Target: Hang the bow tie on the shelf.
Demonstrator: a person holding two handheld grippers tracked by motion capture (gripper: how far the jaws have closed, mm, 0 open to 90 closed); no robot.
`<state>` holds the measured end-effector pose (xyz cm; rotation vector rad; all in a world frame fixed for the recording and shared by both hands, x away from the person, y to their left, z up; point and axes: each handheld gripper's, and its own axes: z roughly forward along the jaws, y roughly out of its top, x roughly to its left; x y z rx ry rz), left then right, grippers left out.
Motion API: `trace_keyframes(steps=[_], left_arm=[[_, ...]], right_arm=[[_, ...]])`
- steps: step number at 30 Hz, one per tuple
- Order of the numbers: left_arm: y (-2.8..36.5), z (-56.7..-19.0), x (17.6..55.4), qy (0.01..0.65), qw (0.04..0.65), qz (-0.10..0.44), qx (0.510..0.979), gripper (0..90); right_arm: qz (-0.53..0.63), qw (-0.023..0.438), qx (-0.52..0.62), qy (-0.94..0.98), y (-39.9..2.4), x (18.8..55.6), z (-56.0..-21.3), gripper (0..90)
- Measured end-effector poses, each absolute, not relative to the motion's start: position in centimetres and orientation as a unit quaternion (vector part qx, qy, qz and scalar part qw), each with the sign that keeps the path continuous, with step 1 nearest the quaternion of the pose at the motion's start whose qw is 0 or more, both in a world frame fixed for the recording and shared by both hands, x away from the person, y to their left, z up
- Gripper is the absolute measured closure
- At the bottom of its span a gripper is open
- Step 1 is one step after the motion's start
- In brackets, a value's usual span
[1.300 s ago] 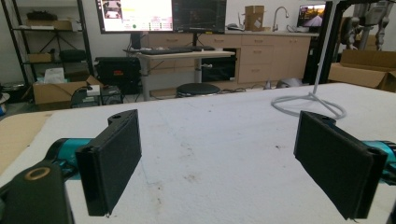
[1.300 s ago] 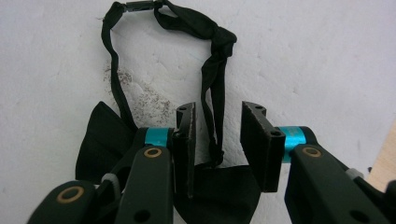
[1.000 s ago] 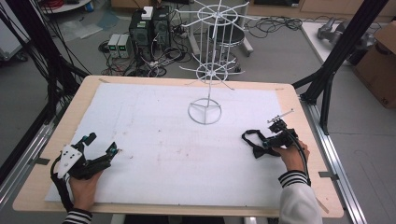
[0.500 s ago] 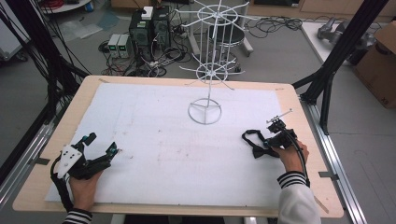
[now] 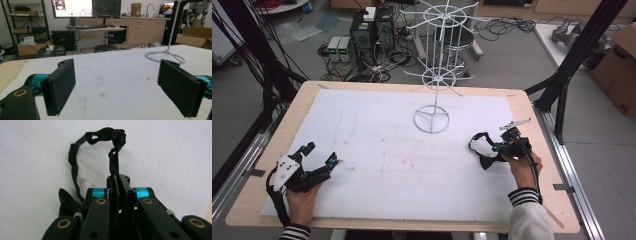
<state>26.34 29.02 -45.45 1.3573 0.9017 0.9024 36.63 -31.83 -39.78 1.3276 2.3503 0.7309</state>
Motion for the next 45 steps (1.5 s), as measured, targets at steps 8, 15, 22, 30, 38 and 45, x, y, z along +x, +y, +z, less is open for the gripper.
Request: trace_keyframes(steps=[8, 15, 22, 30, 38, 45], left_arm=[[29.0, -45.5, 26.3, 0.388, 0.597, 0.389, 0.584, 15.2], [29.0, -45.5, 26.3, 0.388, 0.597, 0.389, 0.585, 15.2], [29.0, -45.5, 26.3, 0.388, 0.597, 0.389, 0.585, 15.2], [29.0, -45.5, 26.3, 0.388, 0.597, 0.389, 0.584, 15.2], [29.0, -45.5, 26.3, 0.388, 0.597, 0.389, 0.585, 15.2], [29.0, -45.5, 26.3, 0.388, 0.597, 0.389, 0.585, 15.2]], right_arm=[[0.341, 0.188, 0.43, 0.815, -31.3, 35.9, -38.6, 86.7], [0.374, 0.216, 0.401, 0.808, -30.8, 35.4, -38.0, 86.7], [0.405, 0.226, 0.378, 0.801, -30.5, 35.0, -37.5, 86.7], [0.462, 0.243, 0.354, 0.776, -30.2, 34.5, -36.7, 86.7], [0.538, 0.237, 0.327, 0.74, -30.5, 34.1, -36.0, 86.7], [0.582, 0.241, 0.318, 0.709, -30.8, 33.9, -35.6, 86.7]])
